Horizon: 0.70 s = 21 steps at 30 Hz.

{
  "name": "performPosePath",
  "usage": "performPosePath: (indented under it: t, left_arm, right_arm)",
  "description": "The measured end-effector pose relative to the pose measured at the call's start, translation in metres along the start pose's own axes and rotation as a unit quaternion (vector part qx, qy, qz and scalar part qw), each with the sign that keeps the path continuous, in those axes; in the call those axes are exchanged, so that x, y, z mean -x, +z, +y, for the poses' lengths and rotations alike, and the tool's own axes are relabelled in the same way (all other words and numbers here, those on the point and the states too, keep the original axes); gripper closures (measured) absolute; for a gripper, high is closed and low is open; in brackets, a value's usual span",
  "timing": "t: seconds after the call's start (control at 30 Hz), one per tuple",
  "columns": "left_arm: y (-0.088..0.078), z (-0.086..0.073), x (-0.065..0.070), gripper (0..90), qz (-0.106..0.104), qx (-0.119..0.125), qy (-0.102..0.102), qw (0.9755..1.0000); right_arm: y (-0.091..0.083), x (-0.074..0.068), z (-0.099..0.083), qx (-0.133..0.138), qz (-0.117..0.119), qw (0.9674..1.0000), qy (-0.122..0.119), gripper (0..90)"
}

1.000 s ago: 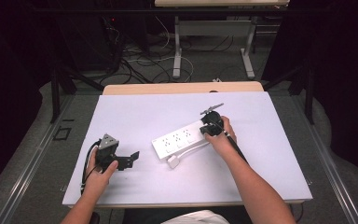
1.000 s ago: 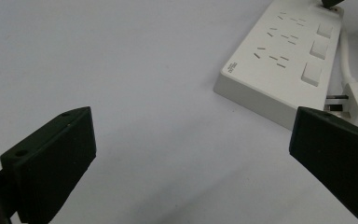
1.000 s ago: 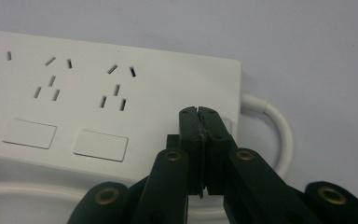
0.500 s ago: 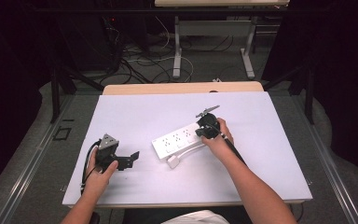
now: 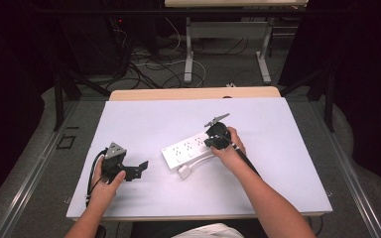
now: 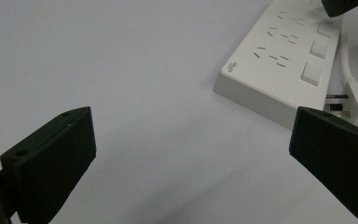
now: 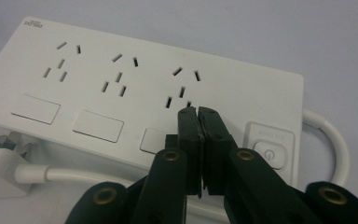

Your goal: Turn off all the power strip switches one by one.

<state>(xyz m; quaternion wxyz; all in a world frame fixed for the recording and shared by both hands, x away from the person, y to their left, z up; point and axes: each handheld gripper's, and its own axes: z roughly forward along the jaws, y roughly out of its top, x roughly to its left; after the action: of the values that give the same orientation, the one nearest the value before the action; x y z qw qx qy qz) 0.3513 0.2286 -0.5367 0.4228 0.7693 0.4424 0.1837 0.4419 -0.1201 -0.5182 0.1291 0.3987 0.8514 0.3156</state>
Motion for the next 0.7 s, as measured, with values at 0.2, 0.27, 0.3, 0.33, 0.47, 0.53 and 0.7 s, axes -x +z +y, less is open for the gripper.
performPosePath:
  t: [0.2, 0.27, 0.3, 0.33, 0.47, 0.53, 0.7]
  left_arm:
    - [0.000, 0.000, 0.000, 0.4, 0.000, 0.000, 0.000, 1.0000]
    - [0.000, 0.000, 0.000, 0.4, 0.000, 0.000, 0.000, 1.0000]
    - [0.000, 0.000, 0.000, 0.4, 0.000, 0.000, 0.000, 1.0000]
    - [0.000, 0.000, 0.000, 0.4, 0.000, 0.000, 0.000, 1.0000]
    - [0.000, 0.000, 0.000, 0.4, 0.000, 0.000, 0.003, 1.0000]
    - [0.000, 0.000, 0.000, 0.4, 0.000, 0.000, 0.003, 1.0000]
    - [0.000, 0.000, 0.000, 0.4, 0.000, 0.000, 0.000, 1.0000]
  right_arm:
    - [0.001, -0.003, 0.000, 0.002, 0.007, 1.0000, -0.003, 88.8]
    - [0.002, -0.004, 0.001, 0.000, 0.010, 0.9999, -0.005, 88.8]
    - [0.001, -0.005, 0.001, -0.001, 0.008, 0.9999, -0.006, 88.8]
    - [0.002, -0.007, 0.001, -0.004, 0.008, 1.0000, 0.004, 88.8]
    - [0.002, -0.009, 0.001, -0.002, 0.011, 0.9999, -0.010, 88.7]
    - [0.002, -0.010, 0.001, -0.006, 0.015, 0.9997, -0.017, 88.7]
    - [0.004, -0.014, 0.002, -0.002, 0.021, 0.9996, -0.018, 88.6]
